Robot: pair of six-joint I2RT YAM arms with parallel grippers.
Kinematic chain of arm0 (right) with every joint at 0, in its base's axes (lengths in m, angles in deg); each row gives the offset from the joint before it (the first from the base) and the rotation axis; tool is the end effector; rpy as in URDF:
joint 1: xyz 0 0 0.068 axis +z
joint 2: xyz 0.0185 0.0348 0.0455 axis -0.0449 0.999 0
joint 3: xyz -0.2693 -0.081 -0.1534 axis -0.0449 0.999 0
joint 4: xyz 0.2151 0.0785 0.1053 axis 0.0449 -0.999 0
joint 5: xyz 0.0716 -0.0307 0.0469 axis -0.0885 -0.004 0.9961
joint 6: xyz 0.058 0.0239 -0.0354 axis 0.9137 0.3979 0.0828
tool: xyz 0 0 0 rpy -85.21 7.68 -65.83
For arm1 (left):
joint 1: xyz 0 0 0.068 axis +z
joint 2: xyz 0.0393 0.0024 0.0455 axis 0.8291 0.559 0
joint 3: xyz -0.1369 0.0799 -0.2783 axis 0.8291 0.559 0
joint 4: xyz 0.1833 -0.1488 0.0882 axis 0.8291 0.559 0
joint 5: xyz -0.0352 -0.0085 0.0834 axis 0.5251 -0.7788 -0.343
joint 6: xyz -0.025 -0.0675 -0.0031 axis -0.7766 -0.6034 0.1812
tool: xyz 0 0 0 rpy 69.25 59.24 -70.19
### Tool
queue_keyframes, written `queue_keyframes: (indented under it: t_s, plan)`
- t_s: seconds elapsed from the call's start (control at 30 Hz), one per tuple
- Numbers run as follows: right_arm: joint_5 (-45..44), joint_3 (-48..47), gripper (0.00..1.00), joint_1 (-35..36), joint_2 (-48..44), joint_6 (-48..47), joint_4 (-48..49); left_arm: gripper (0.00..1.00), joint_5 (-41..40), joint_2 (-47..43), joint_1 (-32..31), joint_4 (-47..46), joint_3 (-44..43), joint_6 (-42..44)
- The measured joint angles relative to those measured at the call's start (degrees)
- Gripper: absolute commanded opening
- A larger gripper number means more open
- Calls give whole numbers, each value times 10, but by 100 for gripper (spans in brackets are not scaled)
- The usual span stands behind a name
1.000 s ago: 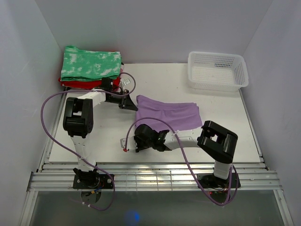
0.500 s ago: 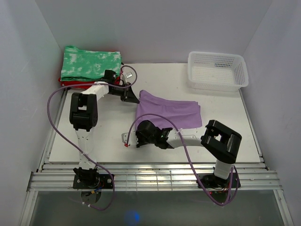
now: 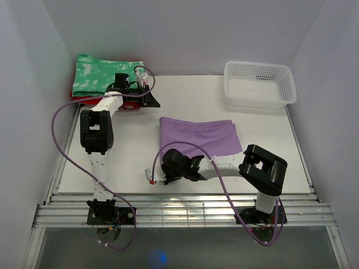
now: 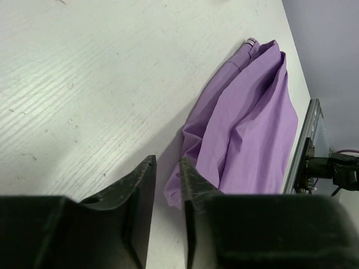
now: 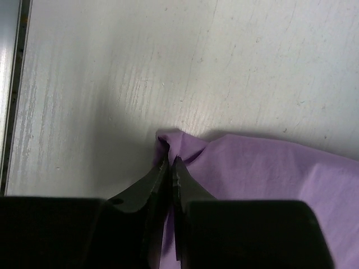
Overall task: Fold and stack the trousers
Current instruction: Fold the trousers
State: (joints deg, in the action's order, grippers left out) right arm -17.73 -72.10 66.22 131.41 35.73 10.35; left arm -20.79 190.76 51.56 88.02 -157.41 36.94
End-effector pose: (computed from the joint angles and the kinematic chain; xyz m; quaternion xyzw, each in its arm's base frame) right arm 0.1357 0.3588 0.1929 -0.7753 0.4950 0.1063 0.3777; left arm 0.5096 -0.0905 0.2273 0.1668 0.8239 -0.4773 0.2561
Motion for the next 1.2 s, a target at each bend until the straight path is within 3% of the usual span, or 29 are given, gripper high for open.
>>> queue_keyframes:
  t_s: [0.03, 0.13, 0.17, 0.23, 0.27, 0.4, 0.57, 0.67, 0.77, 0.93, 1.07, 1.2]
  plan:
    - [0, -4, 19, 0, 0, 4, -7, 38, 0, 0, 1, -2, -3, -2]
    - [1, -24, 56, 0, 2, 17, -30, 48, 2, -3, 2, -8, 0, -4]
    - [2, -33, 80, 0, 2, 21, -40, 50, 2, -9, 3, -12, 9, -5]
    - [7, -46, 96, 1, 1, 26, -54, 55, 3, -30, 5, -11, 35, -6]
    - [9, -64, 98, 2, 0, 29, -76, 58, 2, -47, 7, -12, 54, -7]
    - [24, -107, 98, 3, -18, 36, -112, 59, 5, -139, 31, -3, 116, -17]
    - [77, -114, 96, -26, -123, 63, -149, 58, 35, -283, 87, -5, 196, -31]
    - [140, -113, 92, -115, -175, 93, -167, 56, 57, -356, 78, -9, 265, -39]
    - [209, -111, 91, -264, -185, 120, -198, 56, 73, -392, 23, -15, 332, -52]
    - [312, -116, 85, -480, -114, 132, -311, 56, 80, -380, -94, -68, 423, -109]
    - [373, -121, 85, -549, -31, 127, -397, 56, 79, -317, -145, -132, 433, -155]
    - [396, -99, 83, -574, 7, 133, -416, 56, 48, -216, -146, -156, 420, -170]
